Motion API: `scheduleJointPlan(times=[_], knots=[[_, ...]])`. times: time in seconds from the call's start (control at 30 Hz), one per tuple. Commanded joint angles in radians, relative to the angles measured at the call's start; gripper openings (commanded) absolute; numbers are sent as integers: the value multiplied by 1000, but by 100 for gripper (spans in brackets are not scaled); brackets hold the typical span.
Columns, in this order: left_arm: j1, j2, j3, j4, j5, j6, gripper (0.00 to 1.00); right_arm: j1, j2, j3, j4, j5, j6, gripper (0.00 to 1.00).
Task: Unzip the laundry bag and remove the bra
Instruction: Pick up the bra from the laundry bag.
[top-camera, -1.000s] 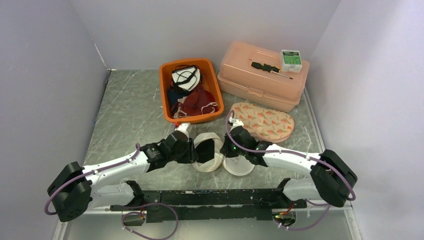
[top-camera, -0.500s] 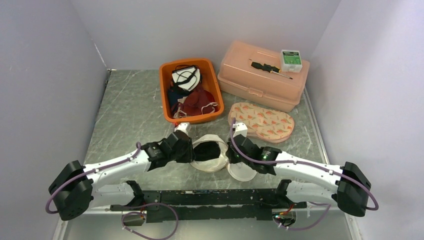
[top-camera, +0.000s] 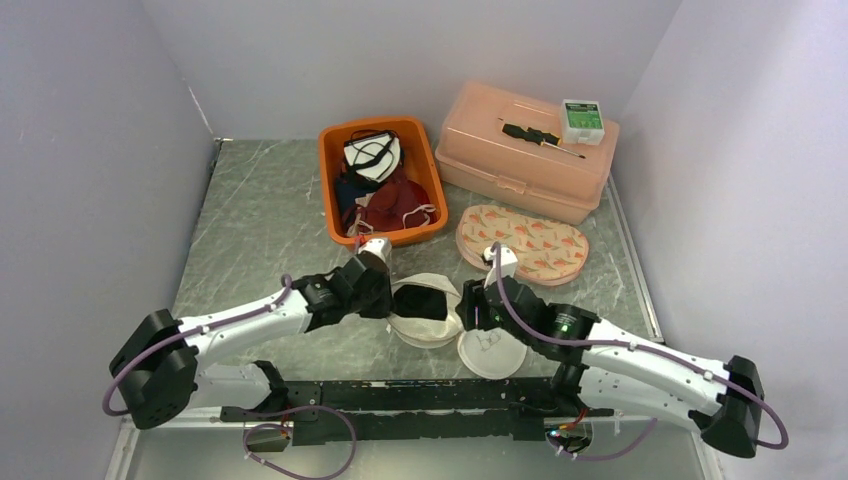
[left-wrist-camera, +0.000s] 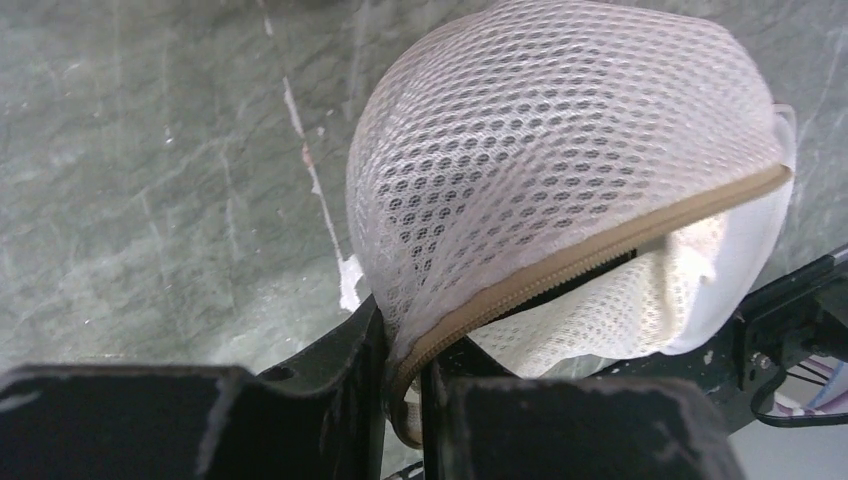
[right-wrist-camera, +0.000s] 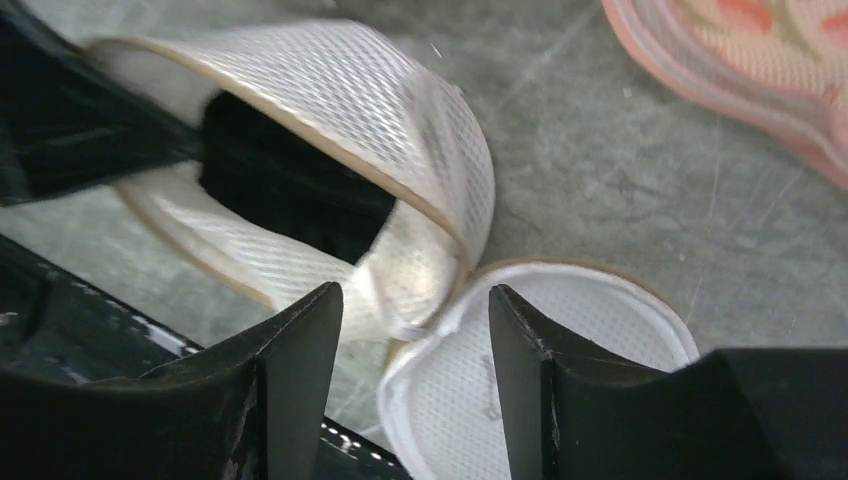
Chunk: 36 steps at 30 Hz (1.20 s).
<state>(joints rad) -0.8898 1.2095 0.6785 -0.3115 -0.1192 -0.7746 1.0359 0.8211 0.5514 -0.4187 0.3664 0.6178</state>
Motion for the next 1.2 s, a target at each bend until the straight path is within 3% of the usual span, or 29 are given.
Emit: scheduleJointPlan(times=[0.0,0.1,0.2,0.3,0.73,1.17], knots=[[-4,46,80,27,49,28,18,3,-73,103,69,-43,-128,60],[-4,85,113,25,72,28,14,4,-78,86,190,-217,-186,58],[-4,126,134,29,88,30,8,3,27,103,227,-280,-178,57],[-4,149,141,36,102,24,3,2,117,96,273,-232,-139,56],[-6,149,102,89,157,-7,3,-119,392,40,405,-194,-90,63],[-15,184,73,177,230,-27,3,-136,338,-10,269,-80,-44,66]])
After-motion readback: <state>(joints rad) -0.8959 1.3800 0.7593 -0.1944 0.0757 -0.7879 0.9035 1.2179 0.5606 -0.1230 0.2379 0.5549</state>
